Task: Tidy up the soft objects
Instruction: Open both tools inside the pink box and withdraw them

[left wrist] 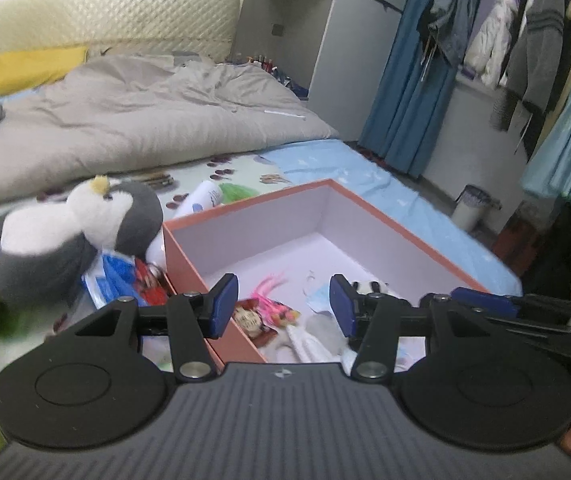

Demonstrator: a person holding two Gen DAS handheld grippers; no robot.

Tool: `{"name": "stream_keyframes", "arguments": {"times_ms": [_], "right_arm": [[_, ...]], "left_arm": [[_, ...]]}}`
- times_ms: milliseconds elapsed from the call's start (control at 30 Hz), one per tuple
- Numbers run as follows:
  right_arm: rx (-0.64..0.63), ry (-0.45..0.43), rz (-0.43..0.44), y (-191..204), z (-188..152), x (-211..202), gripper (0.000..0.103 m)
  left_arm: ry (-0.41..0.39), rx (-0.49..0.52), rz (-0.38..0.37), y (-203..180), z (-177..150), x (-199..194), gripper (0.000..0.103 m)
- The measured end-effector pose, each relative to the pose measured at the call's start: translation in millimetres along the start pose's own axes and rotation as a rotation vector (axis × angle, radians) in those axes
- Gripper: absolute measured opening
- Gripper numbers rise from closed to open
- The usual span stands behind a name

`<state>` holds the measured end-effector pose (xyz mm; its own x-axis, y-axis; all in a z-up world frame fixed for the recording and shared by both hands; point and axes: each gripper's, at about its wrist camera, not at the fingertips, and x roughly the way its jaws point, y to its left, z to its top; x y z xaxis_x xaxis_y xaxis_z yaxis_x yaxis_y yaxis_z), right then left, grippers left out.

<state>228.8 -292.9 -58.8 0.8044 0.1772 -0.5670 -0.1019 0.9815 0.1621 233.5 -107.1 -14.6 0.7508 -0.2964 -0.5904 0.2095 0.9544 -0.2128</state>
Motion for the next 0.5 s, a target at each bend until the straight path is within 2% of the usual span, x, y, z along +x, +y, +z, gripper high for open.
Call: {"name": "stream_keyframes", "arguments": {"times_ms": [167, 267, 400, 500], "right_arm": [[0.012, 0.001, 0.03, 6, -9, -12, 0.039], [0.02, -0.002, 0.051, 7, -20, -20, 0.039], [0.003, 0.017, 0.053, 14, -34, -26, 0.039], [-0.016, 0.04, 0.056, 21, -45, -28, 0.039]], "left_arm": [[-0.017, -0.009, 0.018, 4, -13, -23, 0.057], [-0.01, -0.01, -0.014, 13, -27, -30, 0.062], [0.017, 0.0, 0.038, 24, -47, -35, 0.062], [0.03, -0.035, 0.04, 35, -58, -40, 0.062]]}}
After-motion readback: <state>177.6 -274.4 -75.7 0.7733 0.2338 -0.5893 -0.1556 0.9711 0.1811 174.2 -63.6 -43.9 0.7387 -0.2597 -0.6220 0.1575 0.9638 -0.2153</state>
